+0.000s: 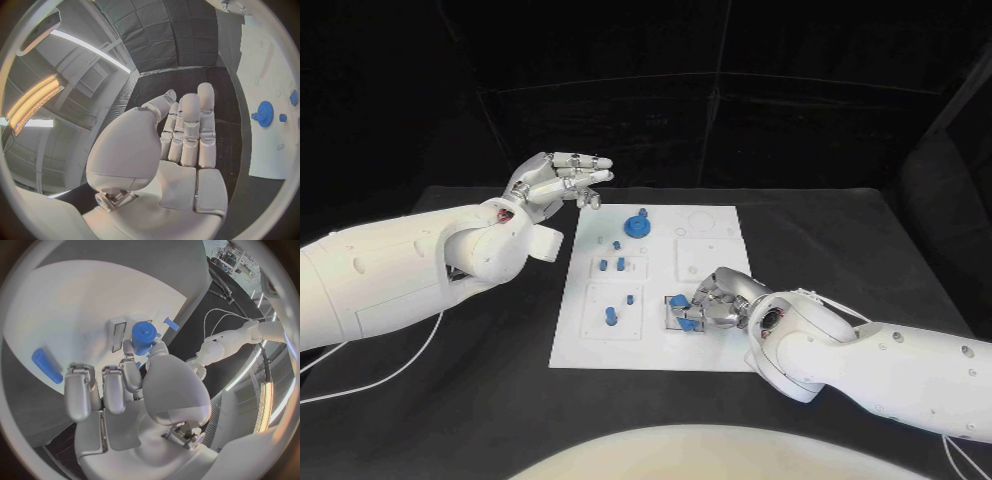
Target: Assemble the parts on the task board
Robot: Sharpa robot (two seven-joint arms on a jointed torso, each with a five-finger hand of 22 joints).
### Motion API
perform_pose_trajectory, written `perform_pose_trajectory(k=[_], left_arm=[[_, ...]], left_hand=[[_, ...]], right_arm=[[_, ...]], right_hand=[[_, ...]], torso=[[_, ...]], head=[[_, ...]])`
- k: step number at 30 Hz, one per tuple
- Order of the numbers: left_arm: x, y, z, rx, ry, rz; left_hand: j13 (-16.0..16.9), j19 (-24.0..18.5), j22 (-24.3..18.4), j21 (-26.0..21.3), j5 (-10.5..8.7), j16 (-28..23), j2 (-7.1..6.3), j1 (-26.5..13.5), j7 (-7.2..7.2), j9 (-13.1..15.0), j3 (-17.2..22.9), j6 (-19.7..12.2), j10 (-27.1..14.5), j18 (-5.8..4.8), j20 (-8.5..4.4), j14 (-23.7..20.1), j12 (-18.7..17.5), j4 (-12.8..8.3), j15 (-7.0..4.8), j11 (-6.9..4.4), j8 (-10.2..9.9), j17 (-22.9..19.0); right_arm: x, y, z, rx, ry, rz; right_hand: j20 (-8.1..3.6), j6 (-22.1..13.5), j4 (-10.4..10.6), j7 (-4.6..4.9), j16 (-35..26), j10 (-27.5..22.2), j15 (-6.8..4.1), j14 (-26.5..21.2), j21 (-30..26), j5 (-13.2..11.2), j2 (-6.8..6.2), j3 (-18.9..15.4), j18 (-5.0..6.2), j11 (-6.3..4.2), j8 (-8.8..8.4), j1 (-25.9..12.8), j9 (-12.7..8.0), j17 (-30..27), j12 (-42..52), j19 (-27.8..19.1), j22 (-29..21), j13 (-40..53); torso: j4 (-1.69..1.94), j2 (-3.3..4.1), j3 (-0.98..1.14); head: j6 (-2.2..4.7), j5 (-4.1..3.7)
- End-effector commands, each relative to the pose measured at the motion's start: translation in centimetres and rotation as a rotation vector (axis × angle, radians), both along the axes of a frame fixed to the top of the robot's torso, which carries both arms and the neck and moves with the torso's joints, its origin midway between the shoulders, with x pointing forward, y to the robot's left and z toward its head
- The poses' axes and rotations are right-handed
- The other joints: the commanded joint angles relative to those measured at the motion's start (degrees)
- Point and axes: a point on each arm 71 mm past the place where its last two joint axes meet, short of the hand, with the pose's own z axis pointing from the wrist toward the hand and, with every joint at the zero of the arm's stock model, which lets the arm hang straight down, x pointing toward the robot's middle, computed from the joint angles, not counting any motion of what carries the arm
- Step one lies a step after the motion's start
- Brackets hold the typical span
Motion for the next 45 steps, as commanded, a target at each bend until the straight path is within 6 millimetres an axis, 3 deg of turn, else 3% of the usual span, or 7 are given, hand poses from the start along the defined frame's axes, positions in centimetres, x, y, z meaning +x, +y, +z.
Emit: perform_pose_trajectory(k=[1,6,10,17,22,31,45], left_arm=[[0.0,-0.2,0.1,-0.008,-0.001,-0.010],[0.0,-0.2,0.1,-0.008,-0.001,-0.010],[0.0,-0.2,0.1,-0.010,0.000,-0.015],[0.0,-0.2,0.1,-0.010,0.001,-0.015],[0.0,-0.1,0.1,-0.010,0.001,-0.015],[-0.1,0.0,0.1,-0.010,0.001,-0.014],[-0.1,0.0,0.1,-0.009,0.001,-0.013]], left_hand=[[0.06,-0.31,-0.05,-0.21,0.04,-0.29,0.33,-0.16,-0.10,-0.07,-0.35,0.19,-0.29,0.36,0.00,-0.49,0.31,0.06,0.10,-0.05,0.20,-0.04],[0.06,-0.31,-0.05,-0.21,0.04,-0.29,0.33,-0.16,-0.10,-0.07,-0.35,0.19,-0.29,0.36,0.00,-0.49,0.31,0.06,0.10,-0.05,0.20,-0.04],[0.06,-0.31,-0.05,-0.21,0.04,-0.29,0.33,-0.16,-0.10,-0.07,-0.35,0.19,-0.29,0.36,0.00,-0.49,0.31,0.06,0.10,-0.05,0.20,-0.04],[0.06,-0.31,-0.05,-0.21,0.04,-0.29,0.33,-0.16,-0.10,-0.07,-0.35,0.19,-0.29,0.36,0.00,-0.49,0.31,0.06,0.10,-0.05,0.20,-0.04],[0.06,-0.30,-0.08,-0.25,0.05,-0.29,0.39,-0.10,-0.11,-0.07,-0.33,0.18,-0.34,0.37,0.00,-0.52,0.37,0.03,0.09,-0.06,0.22,-0.09],[0.06,-0.30,-0.08,-0.25,0.05,-0.29,0.39,-0.10,-0.11,-0.07,-0.33,0.18,-0.34,0.37,0.00,-0.52,0.37,0.03,0.09,-0.06,0.22,-0.09],[0.06,-0.30,-0.08,-0.25,0.05,-0.29,0.39,-0.10,-0.11,-0.07,-0.33,0.18,-0.34,0.37,0.00,-0.52,0.37,0.03,0.09,-0.06,0.22,-0.09]], right_arm=[[0.1,0.1,0.2,-0.009,-0.026,-0.007],[0.2,0.2,0.3,-0.006,-0.053,-0.008],[0.3,0.1,0.5,-0.008,-0.077,-0.011],[0.0,0.4,1.0,-0.017,-0.122,0.017],[-0.3,0.4,1.2,-0.025,-0.132,0.046],[-0.9,0.9,1.4,-0.034,-0.125,0.109],[-0.1,0.7,0.9,-0.070,-0.133,0.097]], right_hand=[[-0.43,0.99,0.13,-0.73,-0.19,-0.07,-0.50,3.28,0.08,-4.18,-0.02,-1.35,-0.42,-0.18,0.27,-1.83,0.17,0.38,-0.47,2.45,11.13,-0.19],[-0.43,0.62,0.12,-0.71,-0.54,-0.51,-0.49,3.18,-0.21,-13.51,-1.39,-3.78,-0.32,-0.12,0.47,-4.25,0.55,-0.14,-1.72,2.18,10.85,-0.88],[-0.41,0.49,0.27,-0.66,-0.71,-0.82,-0.45,3.15,-0.39,-15.23,-3.34,-3.75,-0.26,-0.14,0.59,-6.24,0.78,-0.32,-2.61,2.01,10.67,-1.38],[-0.42,0.09,0.27,-0.60,-0.79,-1.19,-0.45,3.13,-0.45,-15.39,-4.44,-3.06,-0.24,-0.06,0.46,-7.18,0.83,-0.38,-3.45,1.96,10.62,-1.97],[-0.34,-0.11,-0.32,-0.54,-0.87,-1.17,-0.37,3.14,-0.49,-14.93,-3.50,-1.19,-0.24,0.01,0.52,-3.73,1.00,-0.38,-3.76,1.96,10.62,-1.93],[-0.35,-0.02,-2.98,-0.53,-0.80,-0.88,-0.41,3.24,-0.40,-10.77,-2.76,-0.15,-0.28,-0.04,0.83,3.41,1.37,-0.01,-3.78,2.07,10.76,-1.39],[-0.46,0.52,-4.10,-0.80,-0.58,-0.37,-0.57,3.35,-0.18,-10.00,-0.68,0.59,-0.36,-0.28,1.28,6.31,1.67,0.53,-3.22,2.31,11.02,-0.61]], torso=[[-0.04,0.02,0.03],[-0.12,-0.06,-0.03],[-0.09,-0.05,-0.01],[-0.11,-0.08,0.01],[-0.07,-0.06,0.01],[-0.08,-0.02,0.02],[-0.06,-0.01,0.00]], head=[[0.01,0.14],[0.07,0.32],[0.09,0.23],[0.22,0.16],[0.24,0.00],[0.33,0.01],[0.14,0.04]])
